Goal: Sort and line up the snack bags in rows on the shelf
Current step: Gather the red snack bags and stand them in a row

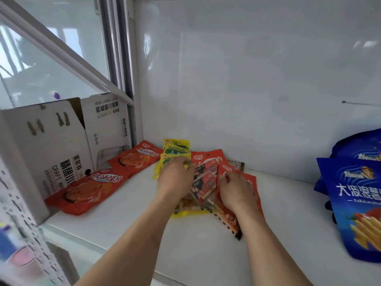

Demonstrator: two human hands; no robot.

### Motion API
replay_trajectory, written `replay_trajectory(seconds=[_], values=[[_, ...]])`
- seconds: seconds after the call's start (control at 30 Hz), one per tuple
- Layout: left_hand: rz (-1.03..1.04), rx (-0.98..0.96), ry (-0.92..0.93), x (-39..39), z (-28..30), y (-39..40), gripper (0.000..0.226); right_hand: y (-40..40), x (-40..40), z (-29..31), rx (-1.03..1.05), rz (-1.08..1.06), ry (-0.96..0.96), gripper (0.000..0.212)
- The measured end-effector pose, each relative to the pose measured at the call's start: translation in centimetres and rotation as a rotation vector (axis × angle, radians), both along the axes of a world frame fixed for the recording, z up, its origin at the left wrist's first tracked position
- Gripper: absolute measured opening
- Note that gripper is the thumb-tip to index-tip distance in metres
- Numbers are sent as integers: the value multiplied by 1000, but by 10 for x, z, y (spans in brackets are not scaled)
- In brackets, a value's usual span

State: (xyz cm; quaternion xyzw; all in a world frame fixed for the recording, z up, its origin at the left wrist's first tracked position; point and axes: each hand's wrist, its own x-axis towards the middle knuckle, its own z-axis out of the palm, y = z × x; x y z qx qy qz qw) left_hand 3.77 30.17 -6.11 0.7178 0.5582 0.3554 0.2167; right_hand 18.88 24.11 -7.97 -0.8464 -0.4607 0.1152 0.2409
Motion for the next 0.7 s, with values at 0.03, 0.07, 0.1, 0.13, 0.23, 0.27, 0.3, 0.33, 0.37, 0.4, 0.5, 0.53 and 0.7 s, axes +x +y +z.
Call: replay_trajectory(seconds=[0.03, 0.07, 0.1, 0.13, 0.23, 0.27, 0.3, 0.33, 0.37, 0.4, 0.5, 0.53, 0.7], values=[[16, -10, -6, -4, 0, 2, 38, 0, -5, 3, -11, 13, -43, 55], [36, -18, -13, -9, 0, 5, 39, 0, -10, 7, -3, 26, -92, 54], [53, -27, -19, -15, 0, 7, 40, 1, -15, 13, 23, 42, -137, 53], [68, -27, -22, -20, 0, 10, 41, 3, -21, 19, 52, 65, -164, 52], [100, -10, 7, -43, -1, 17, 39, 14, -43, 36, 116, 155, -164, 49], [102, 2, 17, -52, 0, 21, 40, 19, -52, 39, 148, 191, -152, 47], [109, -2, 28, -62, 0, 26, 42, 23, -62, 42, 180, 237, -140, 46], [114, -7, 47, -73, 4, 28, 43, 29, -74, 45, 203, 284, -105, 45], [136, -33, 68, -84, 4, 35, 43, 36, -87, 48, 219, 330, -39, 44], [145, -52, 95, -95, 5, 40, 43, 43, -100, 50, 230, 365, 48, 43], [172, -76, 103, -130, 6, 57, 44, 74, -139, 47, 226, 368, 305, 36], [210, -70, 146, -141, 5, 63, 41, 86, -151, 42, 208, 351, 364, 34], [222, -183, 343, -189, -8, 99, 48, 140, -188, 15, 195, 174, 596, 30]])
